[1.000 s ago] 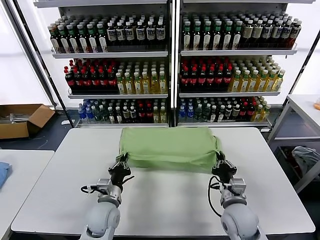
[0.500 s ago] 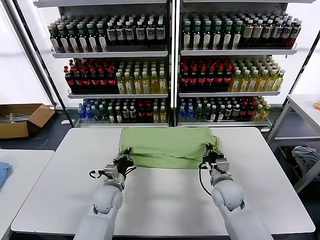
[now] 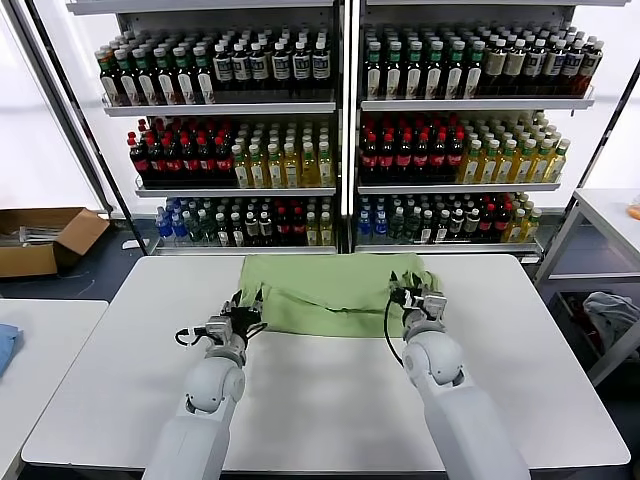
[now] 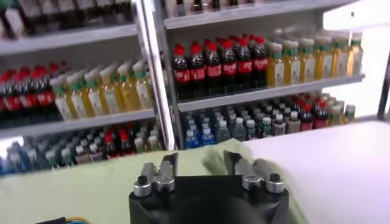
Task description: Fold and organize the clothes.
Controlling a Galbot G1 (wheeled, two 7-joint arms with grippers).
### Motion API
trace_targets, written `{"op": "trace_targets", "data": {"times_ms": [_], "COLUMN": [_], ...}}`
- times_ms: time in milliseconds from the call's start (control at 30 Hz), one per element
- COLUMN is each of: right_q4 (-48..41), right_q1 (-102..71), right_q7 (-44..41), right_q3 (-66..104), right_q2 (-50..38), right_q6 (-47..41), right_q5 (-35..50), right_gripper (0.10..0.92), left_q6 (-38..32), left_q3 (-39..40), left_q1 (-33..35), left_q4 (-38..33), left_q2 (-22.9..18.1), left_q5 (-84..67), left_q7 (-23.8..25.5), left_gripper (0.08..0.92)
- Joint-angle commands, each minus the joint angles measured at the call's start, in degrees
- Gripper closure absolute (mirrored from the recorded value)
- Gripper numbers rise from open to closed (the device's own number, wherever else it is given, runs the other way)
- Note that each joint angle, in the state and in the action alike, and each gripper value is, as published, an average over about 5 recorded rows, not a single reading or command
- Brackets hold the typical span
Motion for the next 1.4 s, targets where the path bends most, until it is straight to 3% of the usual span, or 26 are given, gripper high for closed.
{"op": "trace_targets", "data": {"times_ms": [33, 133, 333, 533, 1233, 1400], "right_q4": [3.1, 8.1, 14.5, 16.6, 9.7, 8.0], "right_q1": [0.2, -4.2, -13.3, -16.5, -15.9, -15.0], "right_q7": [4.4, 4.2, 2.6, 2.6, 2.6, 2.5], "right_q3": [0.2, 1.1, 3.0, 4.2, 3.9, 3.5], "right_q2": [1.5, -1.7, -7.1, -10.4, -9.4, -8.9], "right_q6": [0.7, -1.6, -6.6, -9.7, -11.2, -11.0], "right_q5": [4.1, 0.8, -5.4, -6.8, -7.3, -7.3], "right_gripper": [0.263, 0.214, 0.203, 0.203, 0.207, 0.301], "left_q6": [4.1, 4.2, 4.4, 4.4, 4.2, 4.9], "left_q3": [-0.5, -0.8, -0.8, -1.3, -1.5, -1.4], "left_q1": [3.2, 5.2, 7.4, 7.6, 6.1, 6.1], "left_q4": [-5.9, -7.5, -8.9, -8.2, -1.6, -0.8], "left_q2": [-0.1, -0.1, 0.0, 0.2, 1.1, 1.1], "left_q5": [1.5, 2.1, 4.3, 4.5, 5.7, 5.6], "left_q7": [-2.7, -2.4, -1.6, -1.3, -0.3, 0.0], "left_gripper": [0.408, 0.321, 0.189, 0.177, 0.177, 0.183]}}
